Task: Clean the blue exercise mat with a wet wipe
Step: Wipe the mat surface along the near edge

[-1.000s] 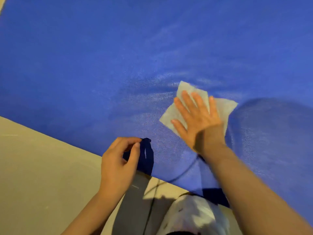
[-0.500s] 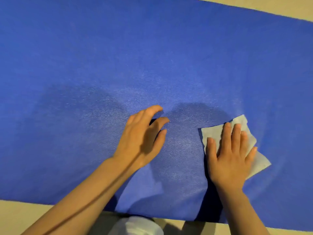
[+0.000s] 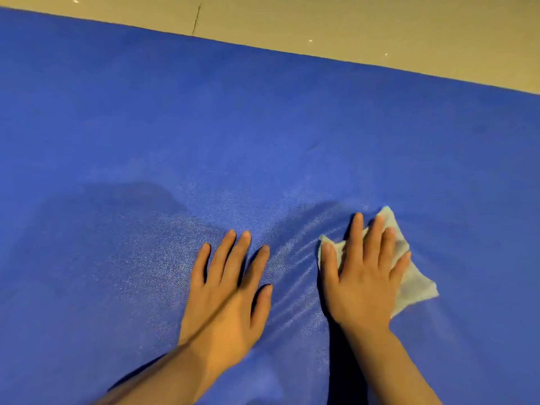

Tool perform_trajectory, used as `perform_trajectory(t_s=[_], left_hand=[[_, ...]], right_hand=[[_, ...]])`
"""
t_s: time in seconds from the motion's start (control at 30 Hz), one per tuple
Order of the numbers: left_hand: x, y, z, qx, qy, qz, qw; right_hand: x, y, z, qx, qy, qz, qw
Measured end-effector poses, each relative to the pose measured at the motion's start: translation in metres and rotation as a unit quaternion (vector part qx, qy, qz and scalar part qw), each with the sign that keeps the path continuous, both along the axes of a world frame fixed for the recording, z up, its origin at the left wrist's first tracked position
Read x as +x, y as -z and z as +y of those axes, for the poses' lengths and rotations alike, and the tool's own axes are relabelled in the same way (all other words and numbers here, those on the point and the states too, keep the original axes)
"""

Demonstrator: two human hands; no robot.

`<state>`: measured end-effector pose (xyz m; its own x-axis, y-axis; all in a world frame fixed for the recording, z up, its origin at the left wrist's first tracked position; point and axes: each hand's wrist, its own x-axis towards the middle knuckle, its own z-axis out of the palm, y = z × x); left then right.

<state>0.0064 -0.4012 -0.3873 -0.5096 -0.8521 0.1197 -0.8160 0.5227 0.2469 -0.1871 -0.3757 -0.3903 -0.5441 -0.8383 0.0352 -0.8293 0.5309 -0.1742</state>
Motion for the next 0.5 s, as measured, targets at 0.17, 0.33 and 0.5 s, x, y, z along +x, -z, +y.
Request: perform_trajectory(t_s=[0.17, 0.33, 0.5], left_hand=[[-0.001, -0.001, -0.003, 0.0, 0.003, -0.003, 1.0], [-0.003, -0.002, -0.002, -0.009, 0.0, -0.006, 1.0], [-0.001, -0.001, -0.003, -0.008, -0.001, -0.006, 1.0]], right_hand=[[-0.005, 0.004, -0.109, -0.04, -0.082, 0.023, 0.996], [-0.012, 0.006, -0.103, -0.063, -0.16, 0.031, 0.985], [-0.029, -0.004, -0.025, -0.021, -0.04, -0.064, 0.997]])
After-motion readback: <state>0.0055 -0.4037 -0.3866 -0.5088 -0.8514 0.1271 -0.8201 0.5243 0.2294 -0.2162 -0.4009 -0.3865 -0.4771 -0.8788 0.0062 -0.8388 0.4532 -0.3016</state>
